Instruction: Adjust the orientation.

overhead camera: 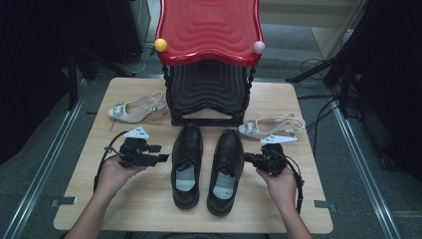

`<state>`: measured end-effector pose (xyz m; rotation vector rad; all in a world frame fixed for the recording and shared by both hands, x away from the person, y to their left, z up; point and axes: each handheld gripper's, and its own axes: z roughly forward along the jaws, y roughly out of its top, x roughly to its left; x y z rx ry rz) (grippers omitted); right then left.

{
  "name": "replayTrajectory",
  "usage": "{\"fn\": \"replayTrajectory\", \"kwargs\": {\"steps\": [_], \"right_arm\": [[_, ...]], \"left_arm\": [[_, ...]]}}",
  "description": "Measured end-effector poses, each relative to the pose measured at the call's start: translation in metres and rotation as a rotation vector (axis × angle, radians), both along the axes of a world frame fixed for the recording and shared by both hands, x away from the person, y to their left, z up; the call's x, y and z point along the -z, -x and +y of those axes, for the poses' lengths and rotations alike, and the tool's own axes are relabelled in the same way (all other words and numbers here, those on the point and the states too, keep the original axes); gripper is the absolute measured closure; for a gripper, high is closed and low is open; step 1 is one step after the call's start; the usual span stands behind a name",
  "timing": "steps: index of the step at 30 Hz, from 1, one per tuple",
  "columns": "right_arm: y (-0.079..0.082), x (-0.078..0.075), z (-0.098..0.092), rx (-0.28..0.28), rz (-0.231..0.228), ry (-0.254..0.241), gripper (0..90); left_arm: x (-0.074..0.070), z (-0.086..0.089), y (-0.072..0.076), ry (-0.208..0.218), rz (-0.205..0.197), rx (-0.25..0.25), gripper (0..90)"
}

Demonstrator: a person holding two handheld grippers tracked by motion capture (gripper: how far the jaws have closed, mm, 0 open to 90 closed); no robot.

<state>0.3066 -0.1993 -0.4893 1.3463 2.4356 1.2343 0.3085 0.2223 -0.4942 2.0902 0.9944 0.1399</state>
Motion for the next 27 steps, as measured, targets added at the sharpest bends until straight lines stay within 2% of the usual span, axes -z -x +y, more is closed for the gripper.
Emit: {"fn": "replayTrajectory", "kwargs": {"steps": [2,4,7,13,16,22,27], "right_arm": [[0.009,-0.003,-0.002,-0.008,0.001,-0.006,89.9],[0.019,-0.004,-0.003,-0.021,0.000,-0.010,89.9],[0.031,-0.001,-0.001,-0.048,0.012,0.011,89.8],[0.052,0.002,0.004,-0.107,0.040,0.016,89.9],[0.059,0.002,0.009,-0.145,0.028,0.034,90.0],[0.058,0.004,0.012,-0.140,0.039,0.026,90.0],[0.057,0.005,0.017,-0.146,0.047,0.017,90.0]], "left_arm": [[0.000,0.001,-0.002,0.027,0.004,-0.012,46.8],[0.000,0.002,-0.005,0.059,0.030,-0.029,45.9],[0.000,0.004,-0.009,0.094,0.050,-0.039,45.9],[0.000,-0.003,-0.014,0.048,0.045,-0.025,47.3],[0.000,-0.006,-0.015,0.033,0.047,-0.010,47.6],[0.000,-0.008,-0.015,0.018,0.038,-0.004,48.2],[0.000,-0.008,-0.015,0.026,0.048,-0.011,49.0]]}}
